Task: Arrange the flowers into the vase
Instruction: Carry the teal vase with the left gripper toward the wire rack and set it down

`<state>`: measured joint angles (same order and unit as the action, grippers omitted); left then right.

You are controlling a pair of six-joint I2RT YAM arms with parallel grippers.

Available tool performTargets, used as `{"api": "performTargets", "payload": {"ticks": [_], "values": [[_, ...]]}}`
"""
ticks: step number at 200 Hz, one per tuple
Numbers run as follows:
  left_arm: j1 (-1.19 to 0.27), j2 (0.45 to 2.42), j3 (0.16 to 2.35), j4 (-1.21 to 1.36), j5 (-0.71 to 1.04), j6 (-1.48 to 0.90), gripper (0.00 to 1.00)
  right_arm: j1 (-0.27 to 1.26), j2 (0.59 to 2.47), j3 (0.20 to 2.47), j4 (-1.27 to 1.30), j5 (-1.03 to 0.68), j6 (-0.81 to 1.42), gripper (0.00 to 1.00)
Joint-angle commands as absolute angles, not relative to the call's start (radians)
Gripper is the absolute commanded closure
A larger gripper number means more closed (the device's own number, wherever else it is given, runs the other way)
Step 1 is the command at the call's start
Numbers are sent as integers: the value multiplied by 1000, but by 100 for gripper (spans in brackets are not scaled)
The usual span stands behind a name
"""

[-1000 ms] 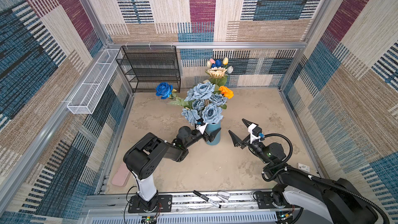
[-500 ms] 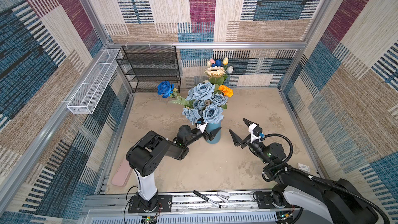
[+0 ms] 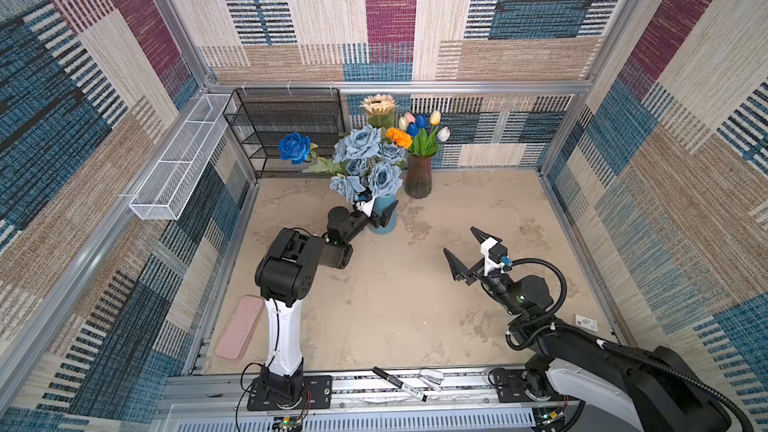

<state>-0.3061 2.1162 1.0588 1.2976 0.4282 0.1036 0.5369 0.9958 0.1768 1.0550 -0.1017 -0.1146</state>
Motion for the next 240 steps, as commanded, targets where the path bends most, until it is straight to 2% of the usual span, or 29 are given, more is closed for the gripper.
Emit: {"api": "performTargets", "payload": {"ticks": [1,54,120,127,132,154,240], "values": [[-267,2178,1182,1217,460,145,47,537,975,177,1061,-83,-128,5],[-226,2278,1326,1160,396,184,47,535,918,166,1023,-59,-136,5],[-209,2338,1422,1133,406,173,45,533,917,169,1021,-61,-140,5],[-207,2341,1422,1140,406,172,43,532,917,172,1022,-63,-138,5],[-207,2342,1421,1149,405,173,38,534,917,173,1020,-64,-138,5],[-206,2343,1394,1209,397,176,2,532,905,176,1011,-66,-140,5],[-183,2246,1229,1276,343,213,1,532,878,189,986,-88,-139,4]]}}
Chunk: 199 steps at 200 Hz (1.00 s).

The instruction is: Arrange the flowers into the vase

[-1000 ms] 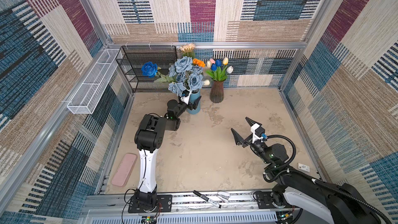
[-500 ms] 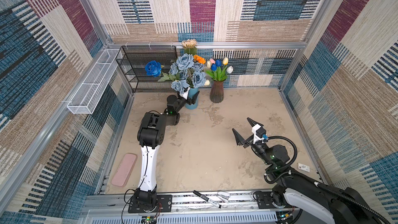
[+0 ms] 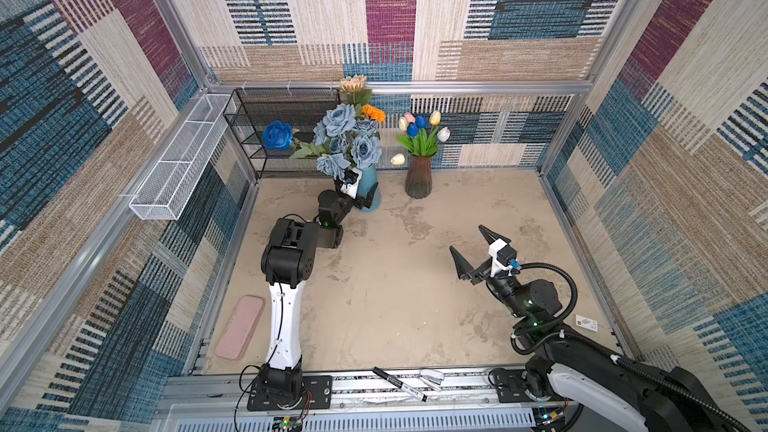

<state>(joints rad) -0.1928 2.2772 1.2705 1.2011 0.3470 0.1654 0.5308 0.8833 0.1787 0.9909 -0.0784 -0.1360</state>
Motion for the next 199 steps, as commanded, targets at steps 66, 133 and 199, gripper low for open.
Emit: {"api": "performTargets", "payload": {"ticks": [66,133,199], "values": [[-156,2083,952,1398,315,231,1,532,904,206,1028,-107,-136,5],[-270,1617,444,1408,-94,139,1,457,1091,271,1020,510,-72,0],[-410,1221,412,626,-842,79,0,229,1175,164,1105,617,-43,0]]}}
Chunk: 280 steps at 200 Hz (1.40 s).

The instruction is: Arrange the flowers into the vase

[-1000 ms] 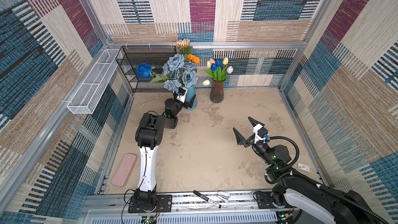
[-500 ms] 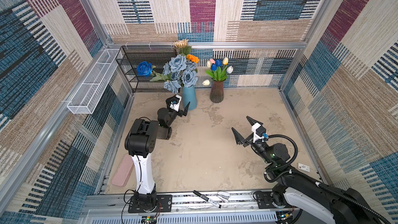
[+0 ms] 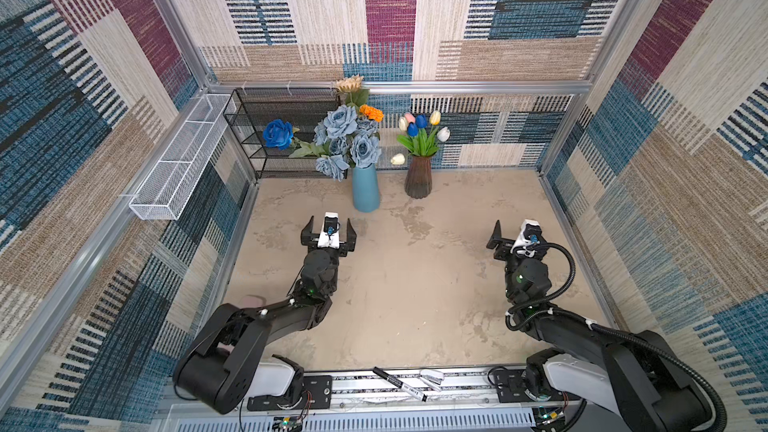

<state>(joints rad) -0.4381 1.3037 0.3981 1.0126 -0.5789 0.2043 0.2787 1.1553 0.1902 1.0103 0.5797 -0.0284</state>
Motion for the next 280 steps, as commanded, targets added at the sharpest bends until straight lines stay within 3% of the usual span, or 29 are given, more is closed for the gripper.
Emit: {"api": "performTargets", "payload": {"ticks": [1,40,107,161,175,222,246,266,280], "values": [[-408,1217,412,624,-842,75,0,225,1175,164,1101,612,-41,0],[-334,1296,380,585,-775,34,0,127,1244,94,1239,480,-42,0],[-283,1596,195,1412,-551,236,1,114,1347,102,1317,319,-198,0],[-256,1567,137,1410,-359,228,2,108,1246,26,1329,105,-170,0],[-253,1569,140,1410,-354,228,3,105,1292,11,1418,23,-168,0],[-192,1604,147,1411,-224,202,1,89,1467,72,1480,40,-124,0],[-168,1614,168,1401,-200,187,1,69,1556,40,1638,45,-101,0],[-105,1542,273,1103,-177,108,1,34,1542,166,1373,3,-74,0],[-3,1544,449,766,-18,33,1,-51,1531,223,1252,-105,-1,0]]}}
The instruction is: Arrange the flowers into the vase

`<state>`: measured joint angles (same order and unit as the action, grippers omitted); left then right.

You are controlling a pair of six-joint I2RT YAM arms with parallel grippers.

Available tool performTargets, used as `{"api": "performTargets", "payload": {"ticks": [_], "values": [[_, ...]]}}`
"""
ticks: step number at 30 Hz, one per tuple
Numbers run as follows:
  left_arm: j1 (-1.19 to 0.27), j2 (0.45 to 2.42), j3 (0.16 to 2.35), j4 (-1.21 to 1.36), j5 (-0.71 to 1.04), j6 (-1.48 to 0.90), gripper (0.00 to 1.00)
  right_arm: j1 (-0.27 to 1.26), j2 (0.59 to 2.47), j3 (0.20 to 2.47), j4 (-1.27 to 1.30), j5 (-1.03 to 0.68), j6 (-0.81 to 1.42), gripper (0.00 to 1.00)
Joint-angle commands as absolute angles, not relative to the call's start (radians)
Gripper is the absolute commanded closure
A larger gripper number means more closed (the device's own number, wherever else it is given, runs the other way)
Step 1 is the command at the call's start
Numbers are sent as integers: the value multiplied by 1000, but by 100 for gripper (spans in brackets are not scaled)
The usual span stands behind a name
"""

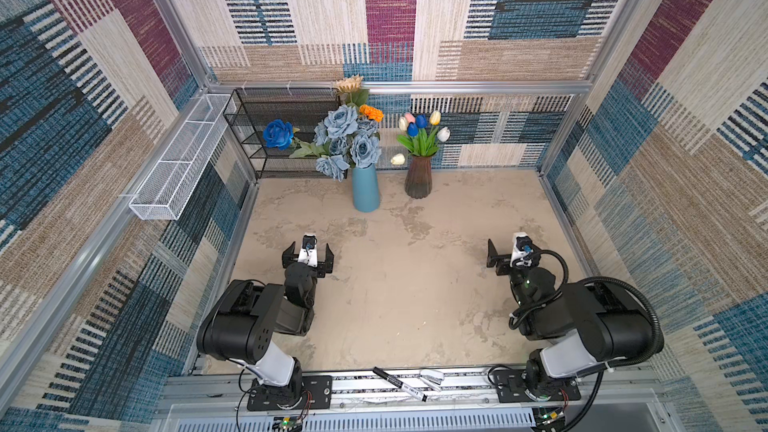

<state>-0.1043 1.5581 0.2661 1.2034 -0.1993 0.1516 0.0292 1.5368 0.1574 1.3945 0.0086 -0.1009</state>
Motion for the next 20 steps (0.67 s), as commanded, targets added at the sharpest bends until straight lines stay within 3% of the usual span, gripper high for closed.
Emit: {"api": "performTargets", "payload": {"ticks": [1,2,8,11,20], "values": [[7,1547,454,753,-1,27,1,-52,1533,220,1261,-108,-1,0],[54,1542,461,747,78,1,1,-53,1538,214,1283,-106,-1,0],[57,1543,389,895,26,-14,1,-48,1531,213,1272,-101,-6,0],[55,1547,447,787,126,26,0,-48,1532,213,1273,-101,-6,0],[56,1539,412,839,130,25,0,-48,1531,213,1271,-103,-6,0]]}}
